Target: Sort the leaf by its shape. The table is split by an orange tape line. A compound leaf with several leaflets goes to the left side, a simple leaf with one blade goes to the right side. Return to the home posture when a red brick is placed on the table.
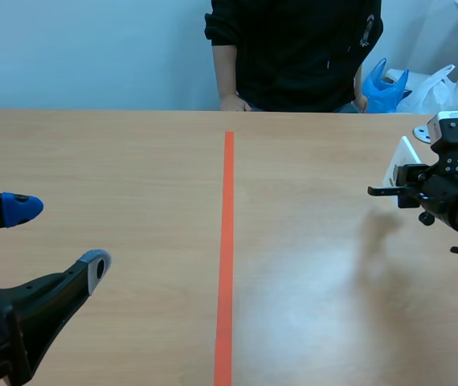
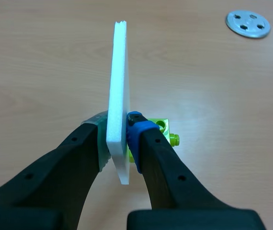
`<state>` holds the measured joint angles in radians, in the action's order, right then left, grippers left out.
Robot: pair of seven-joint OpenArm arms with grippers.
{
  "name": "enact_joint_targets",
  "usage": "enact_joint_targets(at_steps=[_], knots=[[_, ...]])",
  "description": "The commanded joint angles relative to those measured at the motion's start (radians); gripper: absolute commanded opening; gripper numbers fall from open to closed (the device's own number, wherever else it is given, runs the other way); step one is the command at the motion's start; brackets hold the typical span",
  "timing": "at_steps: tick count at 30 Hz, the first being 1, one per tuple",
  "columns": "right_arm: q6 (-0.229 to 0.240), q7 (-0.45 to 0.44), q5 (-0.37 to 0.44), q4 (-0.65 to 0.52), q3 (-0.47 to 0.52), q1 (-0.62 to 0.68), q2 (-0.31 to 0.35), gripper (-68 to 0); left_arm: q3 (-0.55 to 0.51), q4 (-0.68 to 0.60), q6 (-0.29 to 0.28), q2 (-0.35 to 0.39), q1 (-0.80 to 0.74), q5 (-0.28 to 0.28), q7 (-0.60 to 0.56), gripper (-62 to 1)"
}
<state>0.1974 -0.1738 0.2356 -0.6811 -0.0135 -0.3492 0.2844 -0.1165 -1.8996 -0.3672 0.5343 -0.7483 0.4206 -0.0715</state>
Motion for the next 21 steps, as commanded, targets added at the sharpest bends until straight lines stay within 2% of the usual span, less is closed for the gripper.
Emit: enact_joint_targets(at_steps=[1,3,7,11,17,21], knots=[[0.0,-0.008,0.004,-0.008,0.0,-0.034,0.0,-64.2,-0.003,-0.014,0.005,-0.007,-0.002,0.01,-0.01,1.4],[0.0,-0.008,0.001,0.022,0.0,-0.045,-0.005,-64.2,-0.003,-0.014,0.005,-0.007,-0.002,0.01,-0.011,1.4],[-0.045,0.001,-0.012,0.041,0.0,-0.046,-0.01,-63.7,-0.003,-0.014,0.005,-0.007,-0.002,0.01,-0.011,1.4],[-0.045,0.013,-0.023,0.052,0.0,-0.046,-0.011,-62.2,-0.003,-0.014,0.005,-0.007,-0.002,0.01,-0.011,1.4],[-0.045,0.034,-0.023,0.052,0.0,-0.044,-0.01,-52.1,-0.003,-0.014,0.005,-0.007,-0.002,0.01,-0.011,1.4],[-0.045,0.033,-0.02,0.048,0.001,-0.044,-0.01,-36.8,-0.003,-0.014,0.005,-0.007,-0.002,0.01,-0.011,1.4]])
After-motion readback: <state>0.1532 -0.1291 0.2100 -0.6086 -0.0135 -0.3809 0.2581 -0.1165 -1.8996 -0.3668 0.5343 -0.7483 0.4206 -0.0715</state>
